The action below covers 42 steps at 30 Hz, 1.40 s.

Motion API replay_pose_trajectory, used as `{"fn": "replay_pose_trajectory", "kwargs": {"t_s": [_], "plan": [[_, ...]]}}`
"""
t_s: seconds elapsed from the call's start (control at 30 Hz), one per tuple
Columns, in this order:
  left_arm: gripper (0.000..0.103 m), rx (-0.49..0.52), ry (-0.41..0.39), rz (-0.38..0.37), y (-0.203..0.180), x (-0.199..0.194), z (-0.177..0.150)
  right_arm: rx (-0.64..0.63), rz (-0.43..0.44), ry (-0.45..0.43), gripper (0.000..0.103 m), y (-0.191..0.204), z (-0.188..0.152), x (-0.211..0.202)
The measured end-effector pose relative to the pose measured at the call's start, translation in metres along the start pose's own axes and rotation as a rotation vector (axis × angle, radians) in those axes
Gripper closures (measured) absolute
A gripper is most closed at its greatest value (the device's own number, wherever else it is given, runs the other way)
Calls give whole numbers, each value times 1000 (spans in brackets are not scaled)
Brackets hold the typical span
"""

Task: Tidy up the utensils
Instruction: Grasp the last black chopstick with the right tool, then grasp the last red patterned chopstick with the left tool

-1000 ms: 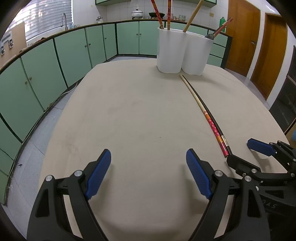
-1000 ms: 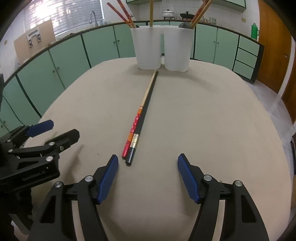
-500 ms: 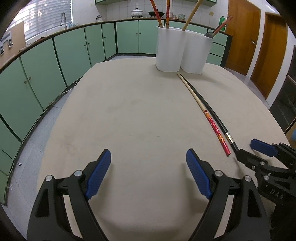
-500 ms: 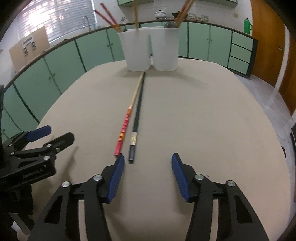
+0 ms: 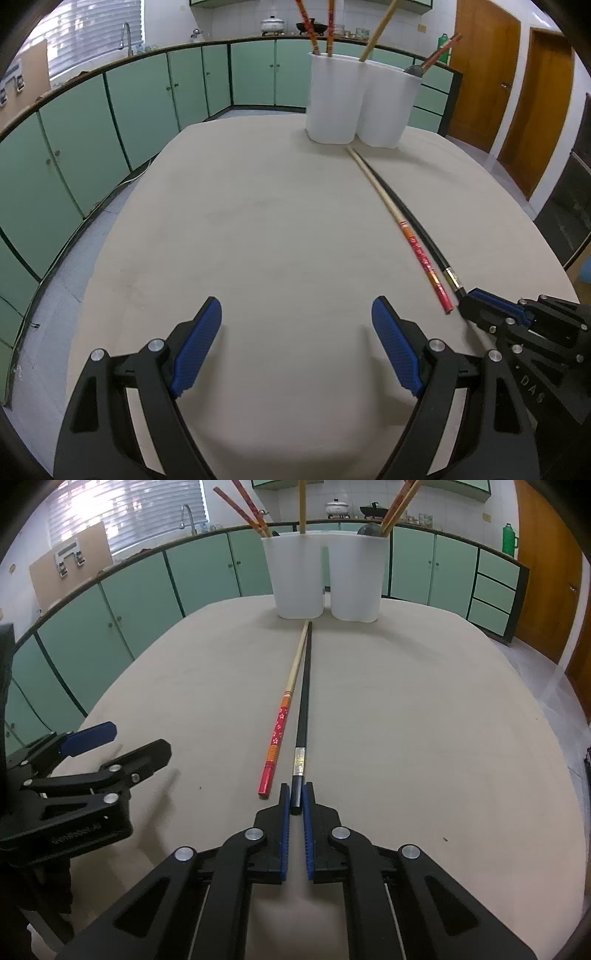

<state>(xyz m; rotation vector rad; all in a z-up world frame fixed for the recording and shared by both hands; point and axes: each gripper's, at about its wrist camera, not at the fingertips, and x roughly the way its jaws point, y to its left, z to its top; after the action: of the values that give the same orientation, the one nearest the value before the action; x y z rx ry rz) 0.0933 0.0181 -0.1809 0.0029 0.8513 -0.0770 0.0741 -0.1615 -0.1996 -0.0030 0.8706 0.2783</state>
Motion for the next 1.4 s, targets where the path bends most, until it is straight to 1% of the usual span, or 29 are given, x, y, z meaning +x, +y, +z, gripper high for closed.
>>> {"fn": "replay_pose_trajectory", "kwargs": {"t_s": [0.27,0.4,0.47,0.57,0.67,0.73,0.87,0.93,0.97,1.0,1.03,1.07,1.1,1.13,1.2,1.4], "plan": [[22,24,-5,-77,-31,-3,4,84,-66,-34,97,-34,-9,-17],[22,45,3,-98,-48,0,4,138,-80,-30,97,-54,-13,-19],[23,60,6,-103,-58,2,4,162,-75,-30,97,-63,-14,-19],[25,75,15,-101,-69,7,4,163,-75,-39,97,-68,-12,-20],[30,78,40,-95,-75,15,2,167,-69,-40,97,-73,-12,-20],[35,76,62,-88,-80,21,1,175,-60,-36,97,-76,-12,-19],[42,84,62,-63,-84,22,4,185,-43,-32,97,-79,-12,-18],[52,83,60,-55,-86,22,5,187,-39,-32,97,-79,-12,-17],[54,82,59,-56,-87,22,5,189,-38,-32,97,-79,-12,-18],[61,84,57,-54,-88,21,5,191,-36,-31,97,-79,-13,-17],[71,87,55,-52,-88,21,5,191,-35,-31,97,-79,-13,-17],[75,96,50,-53,-90,20,4,191,-34,-30,97,-79,-13,-17],[85,102,48,-53,-91,20,4,191,-34,-29,97,-79,-13,-17],[93,107,46,-55,-91,20,4,191,-34,-27,97,-79,-13,-17],[96,110,43,-55,-92,20,3,190,-37,-24,96,-79,-12,-16],[97,110,40,-48,-93,18,1,174,-57,-17,96,-75,-12,-14]]}}
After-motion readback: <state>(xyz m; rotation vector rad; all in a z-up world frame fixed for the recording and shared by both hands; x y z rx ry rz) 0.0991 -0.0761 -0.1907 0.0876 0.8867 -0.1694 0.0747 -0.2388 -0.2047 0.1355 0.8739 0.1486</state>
